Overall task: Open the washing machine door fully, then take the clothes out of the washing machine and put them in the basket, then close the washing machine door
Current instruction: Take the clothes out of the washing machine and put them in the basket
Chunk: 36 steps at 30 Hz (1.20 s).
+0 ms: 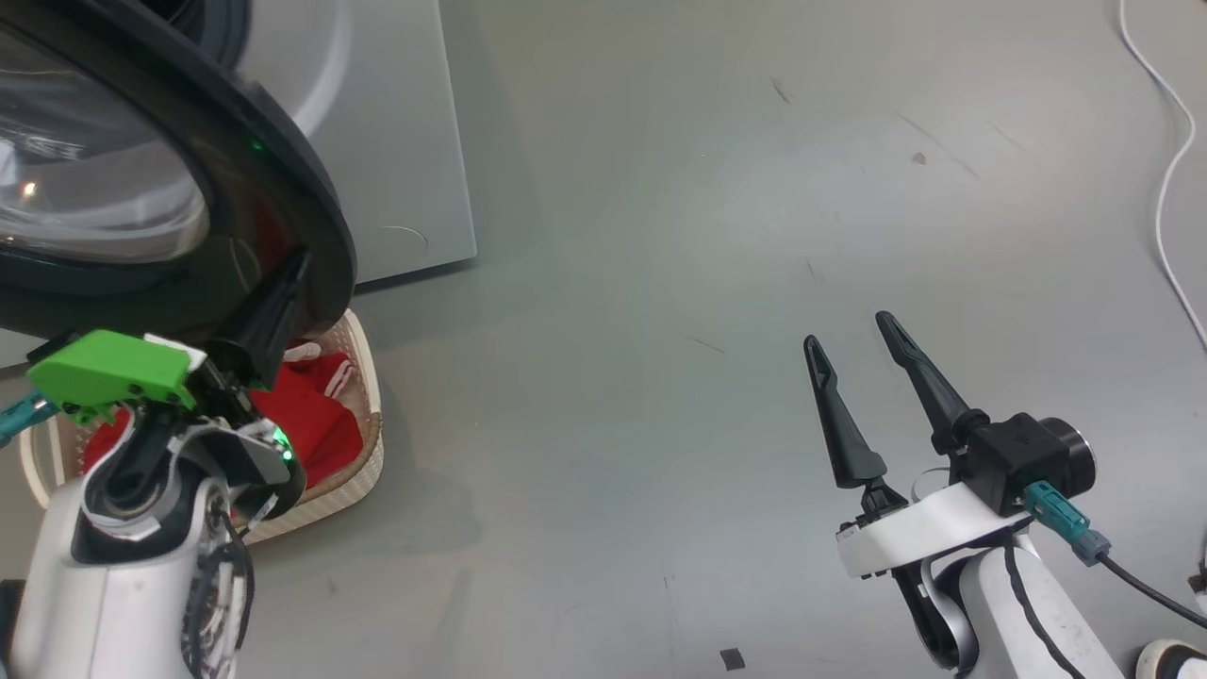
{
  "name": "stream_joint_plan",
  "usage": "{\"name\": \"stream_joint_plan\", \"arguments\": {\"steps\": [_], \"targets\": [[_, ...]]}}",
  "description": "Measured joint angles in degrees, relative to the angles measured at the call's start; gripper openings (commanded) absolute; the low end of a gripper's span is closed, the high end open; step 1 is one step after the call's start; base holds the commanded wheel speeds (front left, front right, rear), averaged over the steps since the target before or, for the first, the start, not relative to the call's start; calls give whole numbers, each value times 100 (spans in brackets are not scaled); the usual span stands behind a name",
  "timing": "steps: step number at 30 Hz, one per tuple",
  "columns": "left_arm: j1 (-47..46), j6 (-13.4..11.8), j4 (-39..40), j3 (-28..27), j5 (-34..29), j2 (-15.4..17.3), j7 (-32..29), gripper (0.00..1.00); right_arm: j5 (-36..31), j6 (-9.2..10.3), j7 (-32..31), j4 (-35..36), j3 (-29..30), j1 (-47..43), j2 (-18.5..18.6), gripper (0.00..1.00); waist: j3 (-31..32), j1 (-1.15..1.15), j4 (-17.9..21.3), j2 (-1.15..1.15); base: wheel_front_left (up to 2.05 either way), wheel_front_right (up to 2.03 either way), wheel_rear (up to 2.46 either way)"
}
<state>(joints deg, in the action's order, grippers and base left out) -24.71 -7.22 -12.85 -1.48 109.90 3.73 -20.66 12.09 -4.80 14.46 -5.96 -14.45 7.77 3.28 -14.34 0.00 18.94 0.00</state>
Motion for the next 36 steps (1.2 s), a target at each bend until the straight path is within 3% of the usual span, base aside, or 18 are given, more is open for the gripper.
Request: {"name": "stream_joint_plan", "arguments": {"steps": [6,10,16,19,28,36], "targets": [[544,410,41,1087,-1488,582,-151,0,-1,0,0,-15,69,0,0,100,184,0,-259,0,0,0,0],[825,651,44,1380,-2037,664,-30,0,-1,0,0,-24,136,-3,8,100,332,0,-451,0,0,0,0],[957,1015,158,1716,-3303,1110,493,0,-3,-1,0,-47,207,-35,44,100,558,0,-778,0,0,0,0],[1019,1159,244,1711,-4028,1259,1109,0,-11,-1,0,-69,219,-135,55,100,706,0,-999,0,0,0,0],[1203,1145,464,1705,-5532,1495,2441,0,-20,-4,0,-80,240,-251,96,100,985,0,-1425,0,0,0,0],[1605,804,505,1669,-6415,1579,3472,0,-69,-12,0,-66,179,-249,83,100,1074,0,-1567,0,0,0,0]]}}
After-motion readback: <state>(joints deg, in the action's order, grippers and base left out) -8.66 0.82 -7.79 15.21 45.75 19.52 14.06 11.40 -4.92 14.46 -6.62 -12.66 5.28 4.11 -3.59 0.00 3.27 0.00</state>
